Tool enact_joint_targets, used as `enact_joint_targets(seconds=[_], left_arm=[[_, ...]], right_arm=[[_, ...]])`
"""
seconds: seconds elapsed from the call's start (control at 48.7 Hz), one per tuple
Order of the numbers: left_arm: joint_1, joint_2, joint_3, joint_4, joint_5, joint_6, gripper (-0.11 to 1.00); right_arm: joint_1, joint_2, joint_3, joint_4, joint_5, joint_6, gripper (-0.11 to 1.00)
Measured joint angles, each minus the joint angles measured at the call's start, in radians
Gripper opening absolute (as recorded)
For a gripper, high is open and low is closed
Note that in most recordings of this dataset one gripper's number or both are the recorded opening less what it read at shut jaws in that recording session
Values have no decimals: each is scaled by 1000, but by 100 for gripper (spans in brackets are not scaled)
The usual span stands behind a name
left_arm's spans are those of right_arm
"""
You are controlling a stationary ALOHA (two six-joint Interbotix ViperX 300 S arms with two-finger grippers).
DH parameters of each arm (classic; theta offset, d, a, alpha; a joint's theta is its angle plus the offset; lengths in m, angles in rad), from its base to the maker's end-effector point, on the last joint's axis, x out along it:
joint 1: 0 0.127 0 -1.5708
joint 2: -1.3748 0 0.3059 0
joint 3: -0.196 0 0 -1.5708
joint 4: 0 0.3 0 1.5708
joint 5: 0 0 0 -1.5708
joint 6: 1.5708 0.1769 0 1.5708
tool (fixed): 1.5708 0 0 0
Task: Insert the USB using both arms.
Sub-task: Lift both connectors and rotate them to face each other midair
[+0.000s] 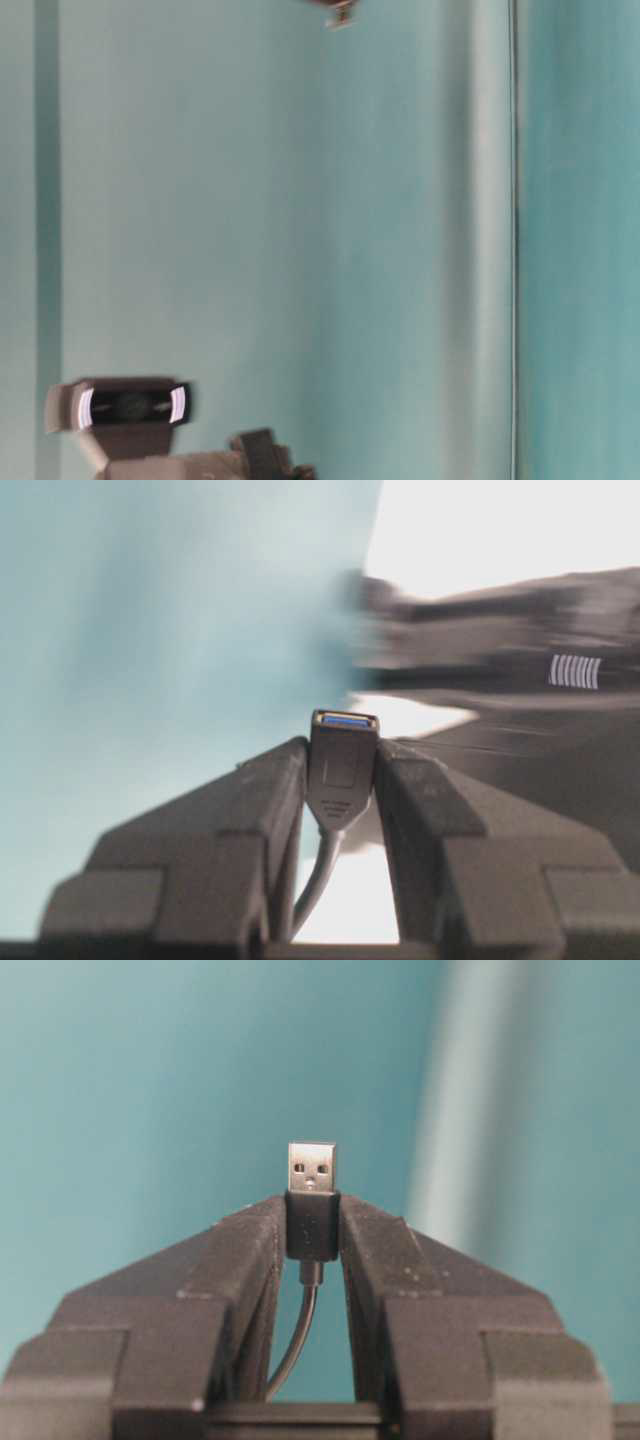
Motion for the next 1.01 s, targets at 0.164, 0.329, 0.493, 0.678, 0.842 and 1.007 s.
enact_joint_targets(seconds=[0.164,0.329,0.493,0.678,0.842,1.007], left_arm=[[49,140,14,-236,173,146,22],[61,299,-38,-302,316,224,22],[74,414,-169,-305,379,238,22],[94,474,-244,-305,416,238,22],[101,503,-250,-305,420,238,22],[103,512,-259,-305,408,238,22]], right_arm=[[40,5,32,-186,110,61,18],[64,44,86,-258,118,66,18],[110,91,97,-270,112,67,18],[158,143,54,-316,120,64,18],[164,173,32,-360,135,66,18],[164,196,26,-390,135,69,18]])
